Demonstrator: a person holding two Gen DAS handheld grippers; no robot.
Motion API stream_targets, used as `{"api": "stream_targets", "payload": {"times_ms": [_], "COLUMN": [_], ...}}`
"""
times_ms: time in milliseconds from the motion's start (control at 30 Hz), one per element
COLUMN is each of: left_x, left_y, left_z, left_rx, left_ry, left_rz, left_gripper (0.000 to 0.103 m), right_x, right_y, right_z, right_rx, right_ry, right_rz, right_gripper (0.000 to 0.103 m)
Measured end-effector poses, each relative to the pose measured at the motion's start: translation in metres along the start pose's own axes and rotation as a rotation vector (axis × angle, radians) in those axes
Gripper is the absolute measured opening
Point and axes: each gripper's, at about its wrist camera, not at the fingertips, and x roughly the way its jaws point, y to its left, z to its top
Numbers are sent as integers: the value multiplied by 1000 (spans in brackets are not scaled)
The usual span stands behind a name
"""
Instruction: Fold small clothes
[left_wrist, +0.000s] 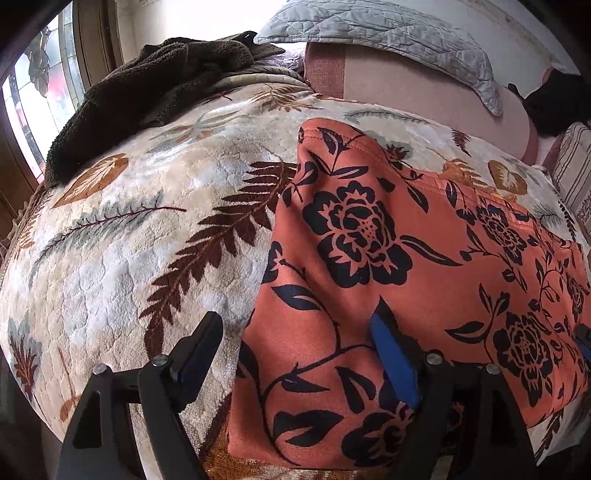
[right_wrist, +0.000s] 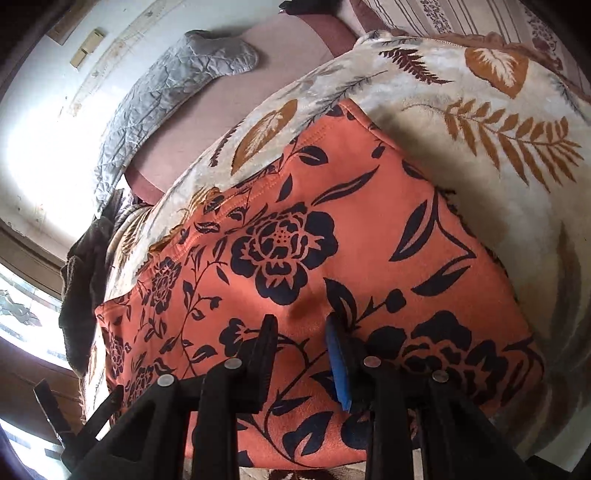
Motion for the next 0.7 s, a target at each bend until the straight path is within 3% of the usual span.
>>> {"api": "stream_targets", "payload": {"times_ms": [700], "left_x": [1], "left_y": [-1], "left_z": [-2], "left_rx": [0], "left_ry": [-17], "left_rz": [24], "left_gripper": [87], "right_x": [-4], "right_y": [-5], "right_z": [2], "right_rx": [31], "right_ry": [2], "right_rz": [27], "right_gripper": [31]}}
